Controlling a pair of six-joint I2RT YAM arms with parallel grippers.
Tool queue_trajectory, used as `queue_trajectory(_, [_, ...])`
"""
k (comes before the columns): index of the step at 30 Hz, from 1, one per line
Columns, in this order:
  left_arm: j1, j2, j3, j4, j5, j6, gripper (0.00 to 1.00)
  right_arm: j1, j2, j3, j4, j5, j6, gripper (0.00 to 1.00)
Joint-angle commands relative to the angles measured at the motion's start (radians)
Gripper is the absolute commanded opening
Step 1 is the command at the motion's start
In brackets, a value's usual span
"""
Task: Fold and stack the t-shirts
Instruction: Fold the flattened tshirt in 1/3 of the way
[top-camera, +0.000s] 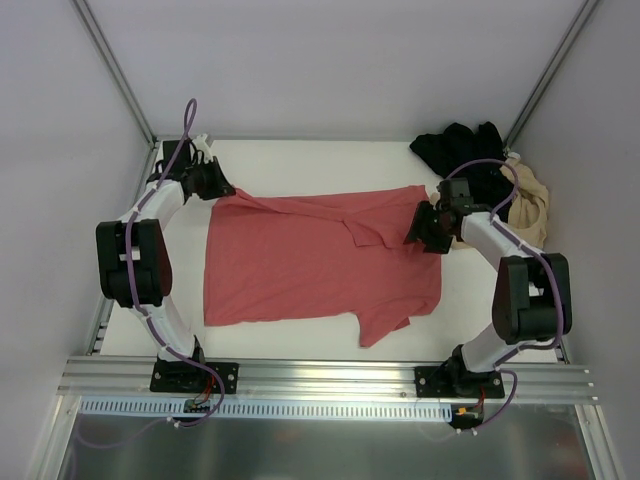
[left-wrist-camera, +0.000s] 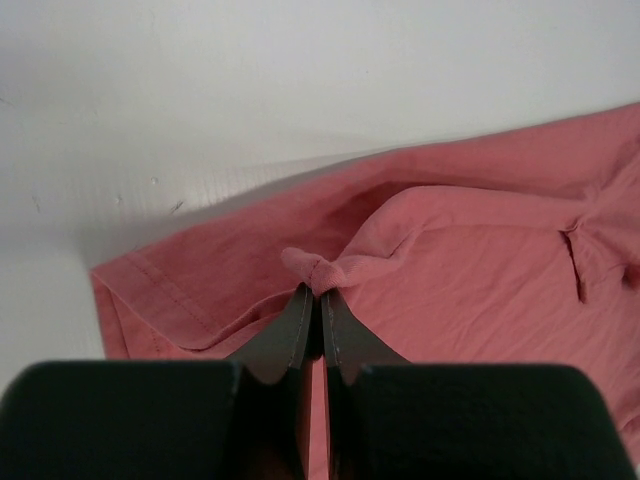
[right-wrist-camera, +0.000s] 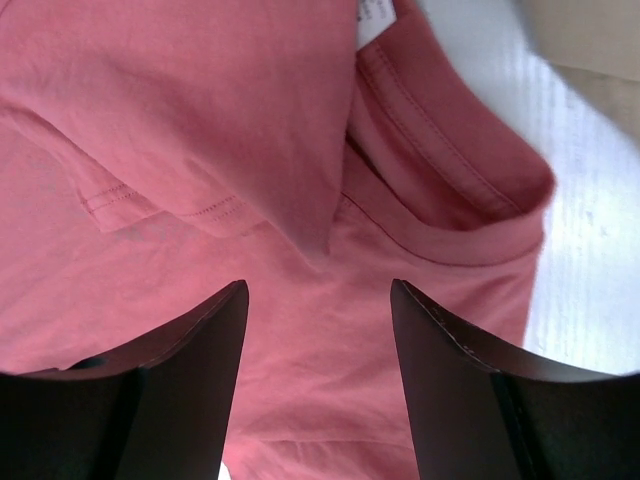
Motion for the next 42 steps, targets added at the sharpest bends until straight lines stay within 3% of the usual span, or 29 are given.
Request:
queue_trajectory(1, [-0.012,-0.04,0.004,0.025,0.007,0.01,0.0,0.026,0.037,0.021,0.044,-0.022,0.023,0.63])
queue_trajectory(7, [-0.014,-0.041,0.006,0.022,0.003,0.013,0.0,0.036,0.082,0.033,0.067,-0.026,0.028,0.55])
queue_trajectory(8, [-0.014,-0.04,0.009,0.022,0.004,0.014,0.0,0.036,0.092,0.033,0.072,-0.026,0.026,0.5])
queue_trajectory(9, [-0.014,-0.04,0.009,0.022,0.004,0.014,0.0,0.036,0.099,0.035,0.075,-0.026,0.025,0.37])
queue_trajectory(11, [-0.016,-0.04,0.007,0.022,0.006,0.014,0.0,0.035,0.108,0.039,0.076,-0.024,0.02,0.24])
queue_trajectory(12, [-0.014,-0.04,0.007,0.022,0.007,0.014,0.0,0.036,0.115,0.044,0.076,-0.022,0.019,0.12])
queue_trajectory(14, [-0.014,-0.04,0.006,0.022,0.006,0.014,0.0,0.036,0.116,0.052,0.073,-0.021,0.016,0.01])
queue_trajectory(31, [-0.014,-0.032,0.004,0.022,0.01,0.014,0.0,-0.019,-0.047,0.148,-0.111,0.083,-0.081,0.0])
queue_trajectory(40, [-0.014,-0.027,0.007,0.025,0.018,0.011,0.0,-0.042,-0.104,0.069,-0.126,0.073,-0.087,0.01])
queue_trajectory(41, [-0.016,-0.027,0.006,0.023,0.019,0.01,0.0,-0.043,-0.102,0.061,-0.125,0.065,-0.089,0.01])
queue_trajectory(42, [-0.016,-0.027,0.006,0.023,0.02,0.011,0.0,-0.043,-0.098,0.056,-0.126,0.063,-0.09,0.1])
